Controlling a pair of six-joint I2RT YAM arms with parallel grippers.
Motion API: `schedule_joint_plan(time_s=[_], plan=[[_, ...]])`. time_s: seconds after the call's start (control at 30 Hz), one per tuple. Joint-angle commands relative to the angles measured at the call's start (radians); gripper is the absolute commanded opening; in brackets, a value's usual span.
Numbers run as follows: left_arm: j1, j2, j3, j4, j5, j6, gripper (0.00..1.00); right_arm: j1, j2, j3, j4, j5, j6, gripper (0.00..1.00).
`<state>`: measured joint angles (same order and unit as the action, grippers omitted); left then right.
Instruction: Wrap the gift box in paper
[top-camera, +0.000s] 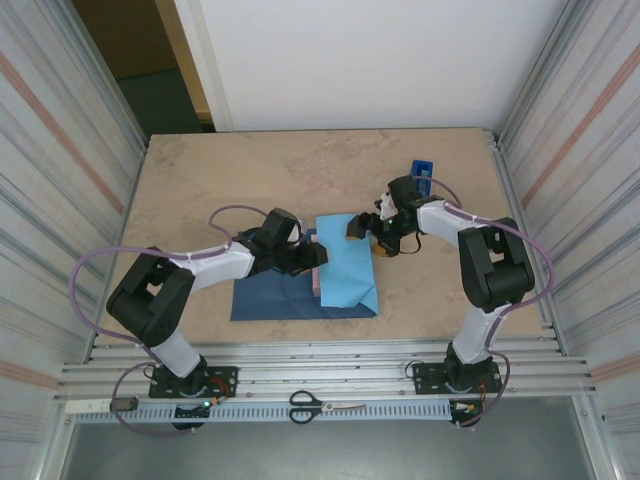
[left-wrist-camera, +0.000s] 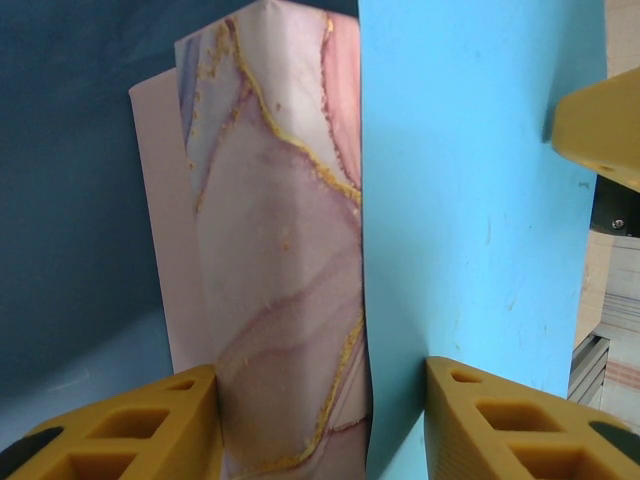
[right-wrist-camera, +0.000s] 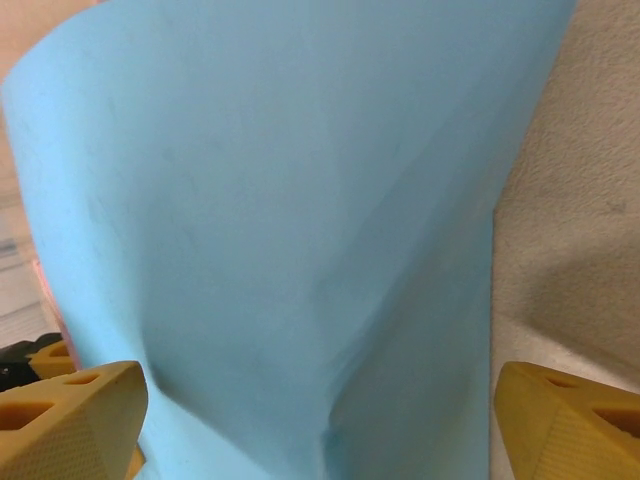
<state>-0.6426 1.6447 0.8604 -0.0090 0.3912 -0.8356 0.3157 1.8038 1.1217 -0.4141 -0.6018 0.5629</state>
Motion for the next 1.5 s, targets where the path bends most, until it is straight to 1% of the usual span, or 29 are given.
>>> schedule_joint_plan(time_s=[0.0,0.07,0.17,0.3,0.57,0.63,0.73,0.77,0.87,0.97,1.0,1.07,1.17,1.33,1.4,1.47], plan=[[-0.005,0.052,-0.022,-0.123,-0.061,0.041,0.48,0.014,-0.048,0.015,0.014,-0.051,-0.021,0.9],[-0.005,0.053,-0.023,-0.121,-0.062,0.041,0.48,0.023,-0.032,0.015,0.017,-0.049,-0.018,0.9],[-0.006,0.054,-0.026,-0.119,-0.06,0.039,0.48,0.024,0.007,0.003,-0.004,0.004,-0.011,0.89],[-0.005,0.054,-0.03,-0.115,-0.059,0.039,0.48,0.024,0.037,-0.059,0.028,0.039,-0.003,0.86],[0.0,0.044,-0.014,-0.124,-0.049,0.045,0.51,0.02,0.017,-0.143,0.033,0.121,0.005,0.84],[0.001,0.035,-0.001,-0.133,-0.046,0.05,0.54,0.024,0.014,-0.146,0.033,0.132,0.002,0.83],[0.009,0.016,0.031,-0.147,-0.029,0.064,0.62,0.03,0.014,-0.147,0.026,0.157,0.003,0.83],[0.013,0.007,0.042,-0.151,-0.019,0.072,0.62,0.032,0.013,-0.15,0.026,0.169,0.006,0.83],[0.023,-0.032,0.084,-0.176,-0.004,0.097,0.72,0.039,0.017,-0.151,0.031,0.168,0.009,0.83],[0.03,-0.083,0.118,-0.235,-0.04,0.121,0.81,0.048,0.019,-0.148,0.026,0.177,0.013,0.83],[0.034,-0.099,0.122,-0.25,-0.048,0.125,0.82,0.049,0.018,-0.148,0.027,0.177,0.015,0.83],[0.048,-0.143,0.113,-0.269,-0.063,0.129,0.85,0.052,0.016,-0.148,0.028,0.179,0.02,0.83],[0.077,-0.211,0.065,-0.284,-0.088,0.129,0.86,0.057,0.014,-0.15,0.031,0.187,0.026,0.83],[0.177,-0.312,-0.059,-0.324,-0.083,0.143,0.86,0.065,0.015,-0.151,0.03,0.198,0.034,0.83],[0.229,-0.357,-0.116,-0.335,-0.055,0.147,0.86,0.067,0.014,-0.152,0.028,0.203,0.035,0.83],[0.262,-0.419,-0.166,-0.269,0.05,0.148,0.84,0.069,0.013,-0.151,0.024,0.203,0.035,0.83]])
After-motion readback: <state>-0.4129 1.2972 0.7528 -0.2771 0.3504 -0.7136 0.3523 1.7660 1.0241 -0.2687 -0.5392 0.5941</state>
